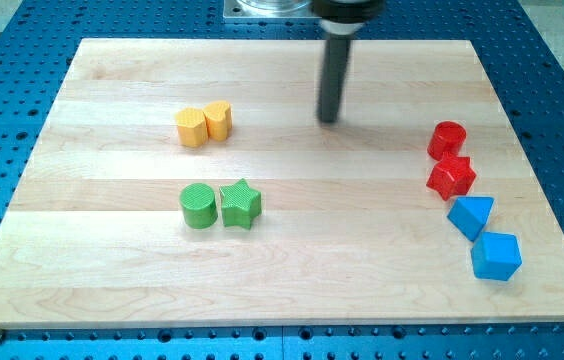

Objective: Move the yellow blocks vertical to the green star

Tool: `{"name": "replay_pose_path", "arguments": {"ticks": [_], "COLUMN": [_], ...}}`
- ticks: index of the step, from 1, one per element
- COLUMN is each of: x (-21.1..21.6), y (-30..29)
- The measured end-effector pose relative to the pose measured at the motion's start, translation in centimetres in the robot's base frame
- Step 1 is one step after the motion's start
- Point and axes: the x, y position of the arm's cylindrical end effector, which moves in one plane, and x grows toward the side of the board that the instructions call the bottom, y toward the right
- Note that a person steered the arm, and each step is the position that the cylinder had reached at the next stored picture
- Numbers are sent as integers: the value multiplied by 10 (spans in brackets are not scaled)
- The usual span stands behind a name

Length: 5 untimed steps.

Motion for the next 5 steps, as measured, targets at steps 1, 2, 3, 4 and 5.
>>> {"name": "replay_pose_path", "arguments": {"ticks": [1,2,3,4,5], "x": [16,19,33,25,21], "y": [-23,-79,-104,-137,-162]}}
